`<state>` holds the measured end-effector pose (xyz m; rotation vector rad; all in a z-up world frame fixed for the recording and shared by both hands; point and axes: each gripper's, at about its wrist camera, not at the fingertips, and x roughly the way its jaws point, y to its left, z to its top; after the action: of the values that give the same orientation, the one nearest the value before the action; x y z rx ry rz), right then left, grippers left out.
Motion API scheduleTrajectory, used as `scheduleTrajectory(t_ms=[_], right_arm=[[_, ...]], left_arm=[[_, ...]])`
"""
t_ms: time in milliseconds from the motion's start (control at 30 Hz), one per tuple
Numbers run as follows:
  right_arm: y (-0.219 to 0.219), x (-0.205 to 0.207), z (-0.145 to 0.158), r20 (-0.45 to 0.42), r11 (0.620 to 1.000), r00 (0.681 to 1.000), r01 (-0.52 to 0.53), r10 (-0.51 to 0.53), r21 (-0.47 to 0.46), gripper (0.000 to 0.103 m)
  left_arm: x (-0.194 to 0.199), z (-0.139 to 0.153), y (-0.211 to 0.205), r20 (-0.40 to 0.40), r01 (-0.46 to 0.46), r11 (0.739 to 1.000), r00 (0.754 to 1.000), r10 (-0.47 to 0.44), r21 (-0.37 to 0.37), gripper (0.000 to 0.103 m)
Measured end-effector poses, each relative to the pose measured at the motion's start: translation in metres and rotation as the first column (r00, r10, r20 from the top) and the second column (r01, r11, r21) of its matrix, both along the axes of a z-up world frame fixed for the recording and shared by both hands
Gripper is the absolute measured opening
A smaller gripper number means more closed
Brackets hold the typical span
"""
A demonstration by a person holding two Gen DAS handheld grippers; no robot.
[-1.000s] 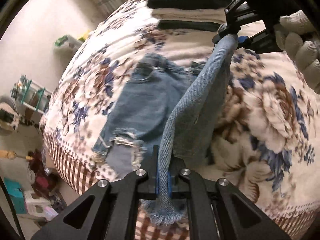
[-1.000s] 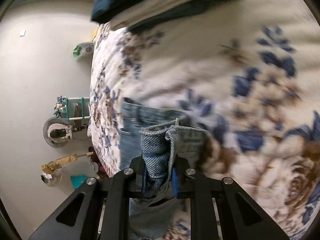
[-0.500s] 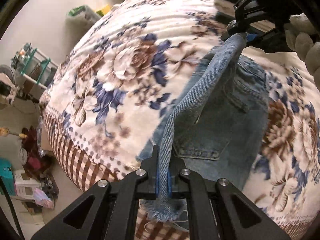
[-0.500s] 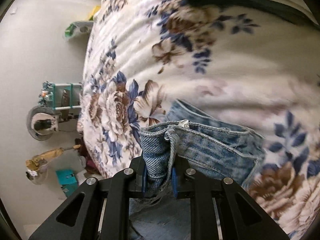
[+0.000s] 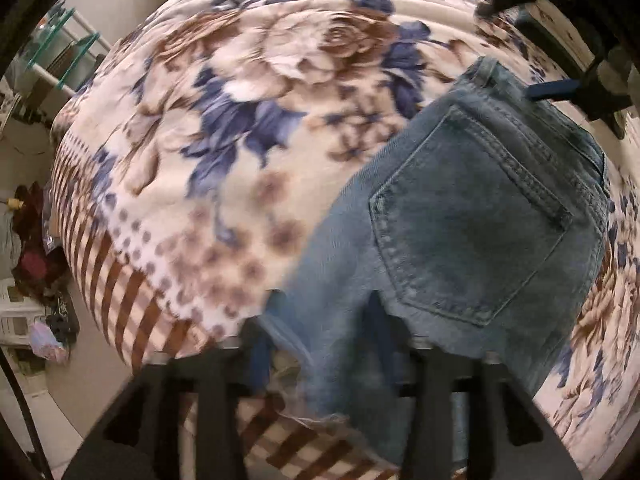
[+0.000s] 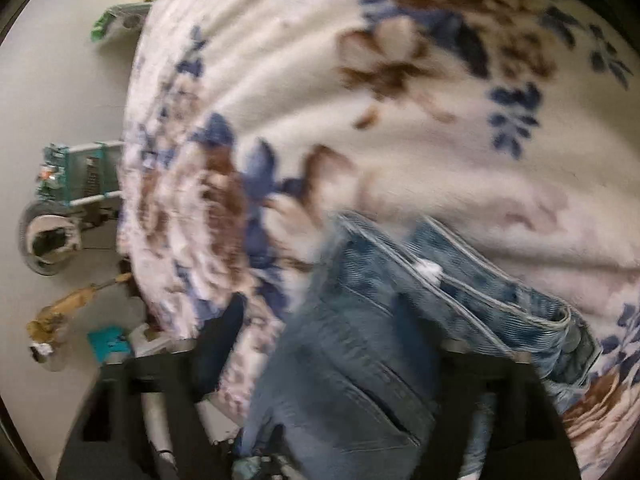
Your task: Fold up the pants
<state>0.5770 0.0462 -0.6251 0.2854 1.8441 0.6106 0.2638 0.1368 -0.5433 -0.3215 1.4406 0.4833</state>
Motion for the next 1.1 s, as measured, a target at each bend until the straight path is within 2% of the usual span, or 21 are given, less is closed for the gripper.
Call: scheduleTrajectory(t_ms=[67, 200, 333, 400, 467, 533, 567, 633, 667, 767, 867, 933, 967, 1000, 1033, 1067, 1100], right_arm=[[-0.002, 0.003, 0.015, 0.019, 1.0, 1.0, -0.006, 0.005, 0.028, 0.09], [-0.029, 0.003, 0.037, 0.015, 0.997, 0.999, 0.051, -0.052, 0.066, 0.09], [-0.076, -0.007, 0.046, 0.022, 0.995, 0.996, 0.09, -0.091, 0.048, 0.09], [-0.106, -0.018, 0.041, 0.003, 0.993, 0.994, 0.113, -0.114, 0.034, 0.09], [-0.138, -0.029, 0.032, -0.036, 0.989, 0.989, 0.148, -0.147, 0.031, 0.09], [-0.161, -0.039, 0.022, -0.067, 0.984, 0.983, 0.176, -0.174, 0.032, 0.09], [-0.174, -0.044, 0.014, -0.085, 0.981, 0.979, 0.189, -0.185, 0.038, 0.09], [-0.189, -0.051, 0.0, -0.109, 0.977, 0.974, 0.207, -0.2, 0.053, 0.09], [-0.194, -0.053, -0.007, -0.123, 0.975, 0.971, 0.214, -0.205, 0.066, 0.09], [-0.198, -0.058, -0.031, -0.16, 0.97, 0.966, 0.221, -0.203, 0.103, 0.09], [-0.188, -0.058, -0.058, -0.191, 0.965, 0.965, 0.213, -0.182, 0.151, 0.09], [-0.179, -0.057, -0.07, -0.195, 0.964, 0.966, 0.202, -0.168, 0.174, 0.09], [-0.173, -0.056, -0.076, -0.195, 0.961, 0.967, 0.199, -0.161, 0.194, 0.09], [-0.169, -0.055, -0.079, -0.191, 0.958, 0.968, 0.201, -0.162, 0.206, 0.09], [-0.166, -0.054, -0.081, -0.17, 0.955, 0.971, 0.202, -0.167, 0.216, 0.089], [-0.164, -0.054, -0.08, -0.145, 0.953, 0.974, 0.203, -0.173, 0.226, 0.072], [-0.162, -0.054, -0.079, -0.119, 0.95, 0.977, 0.201, -0.177, 0.238, 0.041]], left_arm=[[-0.01, 0.007, 0.003, -0.012, -0.023, 1.0, 1.0, 0.023, 0.018, 0.089], [-0.027, 0.025, -0.008, 0.003, -0.033, 0.999, 0.999, 0.033, 0.039, 0.089], [-0.032, 0.047, -0.05, 0.016, 0.067, 0.981, 0.997, -0.071, 0.183, 0.089], [-0.03, 0.055, -0.086, 0.004, 0.159, 0.942, 0.986, -0.168, 0.296, 0.089], [-0.029, 0.059, -0.122, -0.001, 0.25, 0.886, 0.963, -0.271, 0.39, 0.089], [-0.029, 0.055, -0.158, -0.017, 0.343, 0.814, 0.925, -0.38, 0.469, 0.089], [-0.029, 0.049, -0.176, -0.041, 0.392, 0.768, 0.901, -0.433, 0.506, 0.089], [-0.027, 0.03, -0.206, -0.099, 0.483, 0.69, 0.85, -0.517, 0.539, 0.089], [-0.025, 0.019, -0.216, -0.13, 0.514, 0.66, 0.832, -0.54, 0.548, 0.089], [-0.018, -0.014, -0.227, -0.222, 0.578, 0.595, 0.795, -0.564, 0.559, 0.089], [-0.009, -0.046, -0.225, -0.3, 0.627, 0.56, 0.766, -0.568, 0.542, 0.089], [-0.006, -0.052, -0.221, -0.305, 0.635, 0.549, 0.758, -0.576, 0.543, 0.089], [-0.006, -0.052, -0.221, -0.297, 0.636, 0.551, 0.757, -0.582, 0.54, 0.079], [-0.008, -0.051, -0.22, -0.284, 0.641, 0.557, 0.751, -0.596, 0.528, 0.044], [-0.01, -0.052, -0.222, -0.279, 0.65, 0.561, 0.744, -0.606, 0.513, 0.031], [-0.011, -0.053, -0.227, -0.284, 0.661, 0.55, 0.734, -0.618, 0.511, 0.024], [-0.017, -0.054, -0.234, -0.289, 0.68, 0.515, 0.709, -0.643, 0.521, 0.018]])
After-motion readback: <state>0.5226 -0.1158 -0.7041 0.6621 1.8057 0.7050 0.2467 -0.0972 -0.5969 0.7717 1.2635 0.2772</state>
